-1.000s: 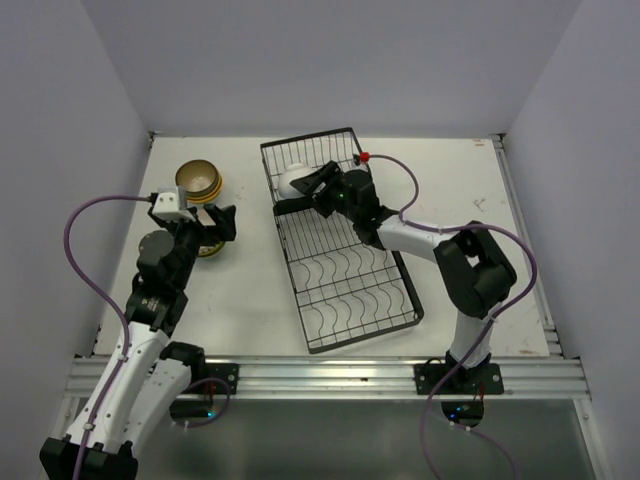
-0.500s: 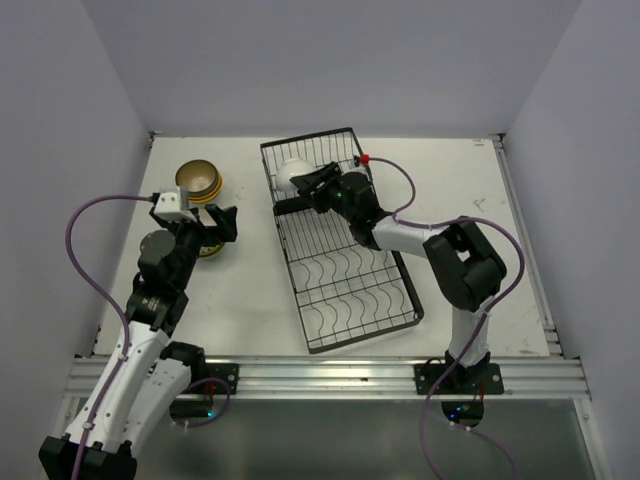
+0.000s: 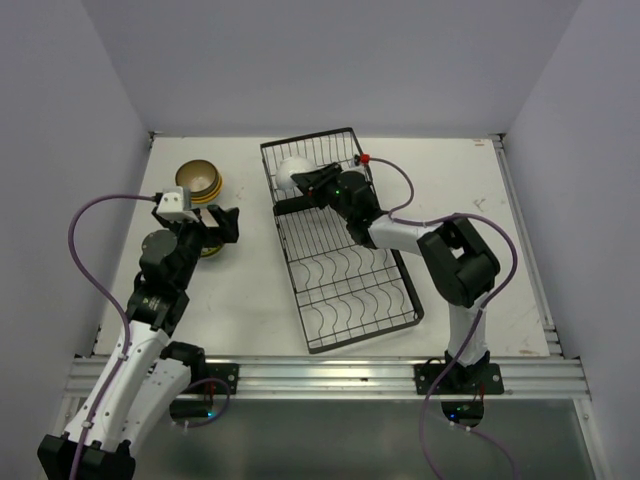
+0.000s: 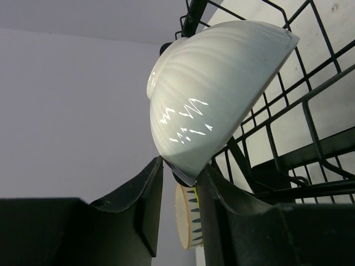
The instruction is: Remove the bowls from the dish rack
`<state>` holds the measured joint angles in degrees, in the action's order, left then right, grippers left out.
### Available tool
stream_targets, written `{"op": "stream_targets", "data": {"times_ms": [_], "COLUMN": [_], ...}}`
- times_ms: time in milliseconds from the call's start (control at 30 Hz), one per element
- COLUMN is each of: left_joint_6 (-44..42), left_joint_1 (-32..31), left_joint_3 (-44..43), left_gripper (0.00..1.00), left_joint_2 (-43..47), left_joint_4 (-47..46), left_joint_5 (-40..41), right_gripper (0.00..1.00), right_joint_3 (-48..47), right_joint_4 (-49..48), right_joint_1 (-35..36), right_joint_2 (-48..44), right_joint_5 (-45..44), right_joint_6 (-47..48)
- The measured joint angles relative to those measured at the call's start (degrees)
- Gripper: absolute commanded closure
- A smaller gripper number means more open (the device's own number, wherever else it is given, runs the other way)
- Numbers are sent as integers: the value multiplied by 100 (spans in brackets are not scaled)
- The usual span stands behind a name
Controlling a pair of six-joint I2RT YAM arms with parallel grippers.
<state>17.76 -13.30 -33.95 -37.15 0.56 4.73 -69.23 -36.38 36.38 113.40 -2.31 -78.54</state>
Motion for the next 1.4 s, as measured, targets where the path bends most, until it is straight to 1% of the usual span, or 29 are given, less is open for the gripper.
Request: {"op": "stream_targets", "data": {"times_ms": [67, 167, 300, 400, 667, 1133, 1400], "left_joint_6": [0, 0, 0, 0, -28, -164, -389], "left_joint_1": [-2, -13, -52, -70, -101, -114, -116], "left_joint_3": [0, 0, 0, 0, 0, 0, 0], "left_gripper": [0, 0, 0, 0, 0, 0, 0], "left_joint_2": [-2, -4, -26, -35, -35, -107, -354], "left_joint_4": [0, 0, 2, 2, 2, -2, -68], "left_joint_5": [0, 0, 0, -2, 2, -15, -280], "right_gripper": [71, 78, 94, 100, 100, 100, 100], "right_joint_3": [-24, -179, -737, -1141, -1646, -2177, -2369], "right_joint_4": [-44, -87, -74, -39, 221, 1113, 1469], "right_joint_1": [0, 0, -17, -76, -203, -225, -142], "right_joint_2": [0, 70, 363, 621, 933, 890, 669], "right_joint_5": [-20, -39, -74, -107, -74, 164, 299], "right_joint_6": [-17, -57, -101, -74, 11, 448, 590]}}
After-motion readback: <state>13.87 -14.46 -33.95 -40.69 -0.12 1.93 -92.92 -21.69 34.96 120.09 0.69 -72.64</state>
